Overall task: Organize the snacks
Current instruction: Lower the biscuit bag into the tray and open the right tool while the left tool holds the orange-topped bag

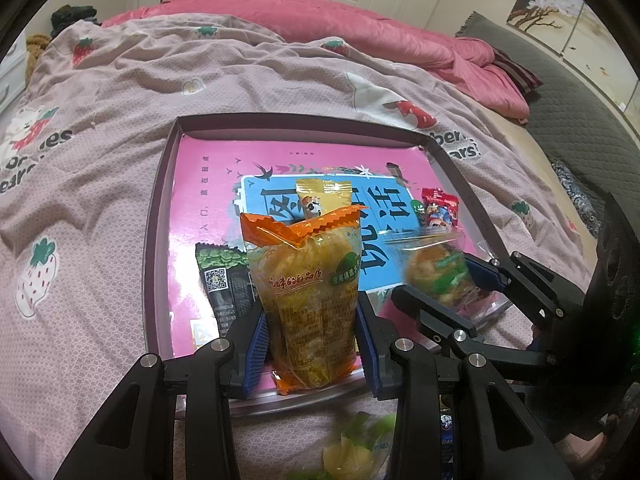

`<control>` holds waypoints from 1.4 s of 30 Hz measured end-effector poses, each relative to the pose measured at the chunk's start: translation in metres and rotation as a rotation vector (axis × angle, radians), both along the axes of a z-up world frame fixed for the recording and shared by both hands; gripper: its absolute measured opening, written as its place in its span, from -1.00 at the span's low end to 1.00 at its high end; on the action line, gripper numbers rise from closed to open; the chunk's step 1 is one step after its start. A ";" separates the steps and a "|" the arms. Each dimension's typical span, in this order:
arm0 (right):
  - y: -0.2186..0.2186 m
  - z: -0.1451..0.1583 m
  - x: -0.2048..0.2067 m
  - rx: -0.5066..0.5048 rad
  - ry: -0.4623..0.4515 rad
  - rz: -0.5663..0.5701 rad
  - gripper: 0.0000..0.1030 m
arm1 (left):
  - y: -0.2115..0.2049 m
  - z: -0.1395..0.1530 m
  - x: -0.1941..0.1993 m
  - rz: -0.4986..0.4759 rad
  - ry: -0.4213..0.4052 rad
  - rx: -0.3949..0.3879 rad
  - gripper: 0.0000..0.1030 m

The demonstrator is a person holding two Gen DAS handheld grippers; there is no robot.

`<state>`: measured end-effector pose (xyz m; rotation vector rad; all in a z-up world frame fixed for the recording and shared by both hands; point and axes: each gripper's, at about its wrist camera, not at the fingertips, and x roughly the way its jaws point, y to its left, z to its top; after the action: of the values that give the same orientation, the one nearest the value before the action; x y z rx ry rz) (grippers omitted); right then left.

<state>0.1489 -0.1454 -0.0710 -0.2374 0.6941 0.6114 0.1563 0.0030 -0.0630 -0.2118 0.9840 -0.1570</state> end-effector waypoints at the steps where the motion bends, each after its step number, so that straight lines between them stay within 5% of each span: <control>1: 0.001 0.000 -0.001 -0.005 -0.004 0.000 -0.12 | 0.000 0.000 0.000 0.000 0.001 0.000 -0.20; 31: -0.007 0.006 -0.003 0.017 0.001 -0.006 -0.01 | 0.005 -0.001 -0.002 0.008 0.008 -0.008 -0.20; 42: -0.011 0.008 -0.003 0.020 -0.003 -0.017 0.04 | 0.008 0.002 -0.004 0.021 0.014 0.002 0.04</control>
<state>0.1461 -0.1561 -0.0626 -0.2136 0.6865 0.6014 0.1525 0.0110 -0.0611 -0.2214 0.9954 -0.1357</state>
